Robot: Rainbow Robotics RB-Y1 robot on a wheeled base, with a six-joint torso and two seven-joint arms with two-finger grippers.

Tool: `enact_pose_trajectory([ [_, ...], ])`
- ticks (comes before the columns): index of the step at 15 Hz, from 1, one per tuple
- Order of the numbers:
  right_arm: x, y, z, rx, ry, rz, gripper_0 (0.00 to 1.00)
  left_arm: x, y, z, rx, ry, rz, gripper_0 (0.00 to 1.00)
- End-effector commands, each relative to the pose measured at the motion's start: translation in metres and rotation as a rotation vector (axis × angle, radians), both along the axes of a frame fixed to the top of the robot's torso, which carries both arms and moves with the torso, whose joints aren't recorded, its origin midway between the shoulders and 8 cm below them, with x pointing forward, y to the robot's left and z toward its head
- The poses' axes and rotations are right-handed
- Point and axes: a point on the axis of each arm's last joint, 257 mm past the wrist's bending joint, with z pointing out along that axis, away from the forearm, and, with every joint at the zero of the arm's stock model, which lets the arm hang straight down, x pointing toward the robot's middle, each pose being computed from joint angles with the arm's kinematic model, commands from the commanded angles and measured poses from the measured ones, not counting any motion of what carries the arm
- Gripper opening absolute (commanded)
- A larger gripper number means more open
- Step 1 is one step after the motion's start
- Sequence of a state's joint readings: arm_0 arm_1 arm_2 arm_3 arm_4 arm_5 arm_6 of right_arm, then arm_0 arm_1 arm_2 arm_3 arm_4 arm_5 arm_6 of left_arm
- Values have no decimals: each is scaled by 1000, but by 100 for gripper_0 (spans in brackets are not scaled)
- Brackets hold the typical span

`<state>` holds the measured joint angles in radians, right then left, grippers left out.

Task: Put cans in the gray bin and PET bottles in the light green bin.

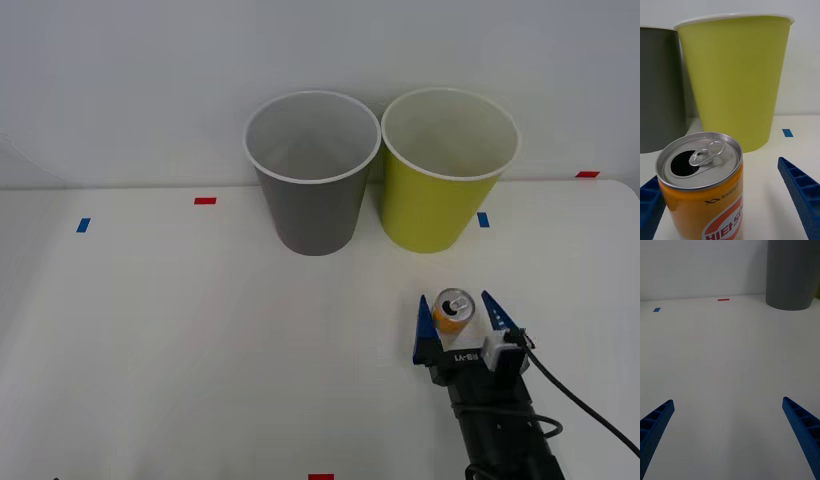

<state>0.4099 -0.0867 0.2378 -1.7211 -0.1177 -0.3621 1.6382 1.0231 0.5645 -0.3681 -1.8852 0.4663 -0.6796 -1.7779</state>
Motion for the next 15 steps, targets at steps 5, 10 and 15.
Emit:
enact_pose_trajectory([
  [5,0,5,0,109,9,-13,0,0,0,0,0,0,0,100],
  [10,2,6,5,124,66,1,0,0,0,0,0,0,0,100],
  [15,0,15,60,113,162,51,0,0,0,0,0,0,0,100],
])
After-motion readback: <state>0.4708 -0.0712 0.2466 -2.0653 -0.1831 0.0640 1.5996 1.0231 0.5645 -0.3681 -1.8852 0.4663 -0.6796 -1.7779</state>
